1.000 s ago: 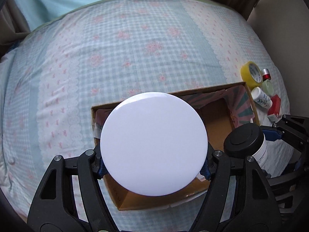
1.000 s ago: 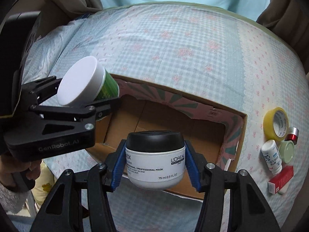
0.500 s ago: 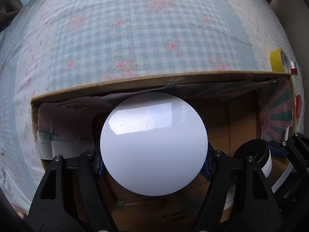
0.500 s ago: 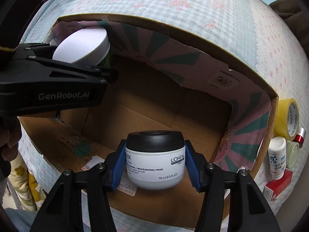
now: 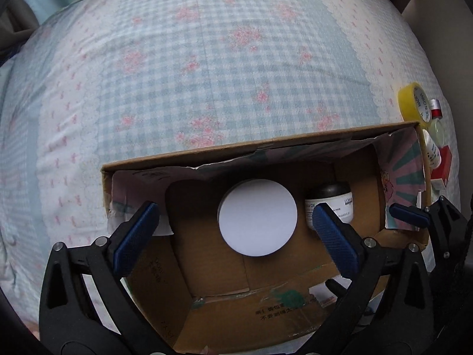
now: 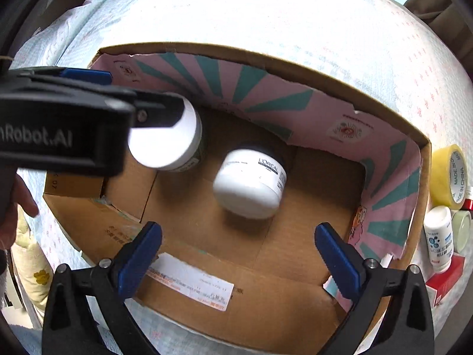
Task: Organize rigid objects
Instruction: 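Carry both jars into the cardboard box and open both tools, then move both tools back over the remaining items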
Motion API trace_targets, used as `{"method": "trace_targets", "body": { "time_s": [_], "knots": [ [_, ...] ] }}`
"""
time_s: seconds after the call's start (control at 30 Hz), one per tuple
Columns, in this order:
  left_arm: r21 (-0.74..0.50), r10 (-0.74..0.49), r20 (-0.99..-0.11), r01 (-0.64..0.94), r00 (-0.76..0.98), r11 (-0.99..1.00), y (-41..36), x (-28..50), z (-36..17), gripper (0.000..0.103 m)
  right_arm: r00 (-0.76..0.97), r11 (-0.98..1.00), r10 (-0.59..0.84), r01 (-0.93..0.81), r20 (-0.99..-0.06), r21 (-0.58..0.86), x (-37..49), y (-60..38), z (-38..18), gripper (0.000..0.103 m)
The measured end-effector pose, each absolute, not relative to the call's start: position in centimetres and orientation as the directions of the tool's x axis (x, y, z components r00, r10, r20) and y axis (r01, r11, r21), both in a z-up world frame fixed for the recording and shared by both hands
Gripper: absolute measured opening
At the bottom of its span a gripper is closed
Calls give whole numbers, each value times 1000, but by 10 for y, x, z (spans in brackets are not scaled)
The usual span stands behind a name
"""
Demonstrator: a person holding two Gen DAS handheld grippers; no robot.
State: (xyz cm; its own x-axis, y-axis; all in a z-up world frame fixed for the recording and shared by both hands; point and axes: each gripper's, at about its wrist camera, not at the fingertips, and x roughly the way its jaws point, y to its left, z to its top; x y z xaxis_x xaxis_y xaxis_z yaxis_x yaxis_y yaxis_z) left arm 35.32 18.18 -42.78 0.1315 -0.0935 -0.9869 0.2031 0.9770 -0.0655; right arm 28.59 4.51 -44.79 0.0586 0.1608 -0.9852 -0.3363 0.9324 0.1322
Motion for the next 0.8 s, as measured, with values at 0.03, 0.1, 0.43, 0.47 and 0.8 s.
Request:
{"method": "trace_targets", "body": {
  "time_s": [0.03,0.1,0.43,0.47,0.8],
  "knots": [
    [-58,-87,-987,203,137,978,186,352,-424,103,69,935,158,-330,-985,127,284,43,-445,103],
    [-49,-79,-986,193,148,980,193,347,-414,103,90,941,162,-314,-983,126,280,40,-438,103],
    [-85,-107,-971,110,213,990,224,318,-359,103,108,957,152,-264,-982,119,264,41,-402,103],
    [-82,-104,-969,107,224,991,226,314,-352,103,117,958,153,-261,-981,118,260,40,-397,103],
    [-48,-68,-937,67,343,997,223,276,-280,103,177,970,143,-219,-974,103,236,24,-328,103]
  ]
}}
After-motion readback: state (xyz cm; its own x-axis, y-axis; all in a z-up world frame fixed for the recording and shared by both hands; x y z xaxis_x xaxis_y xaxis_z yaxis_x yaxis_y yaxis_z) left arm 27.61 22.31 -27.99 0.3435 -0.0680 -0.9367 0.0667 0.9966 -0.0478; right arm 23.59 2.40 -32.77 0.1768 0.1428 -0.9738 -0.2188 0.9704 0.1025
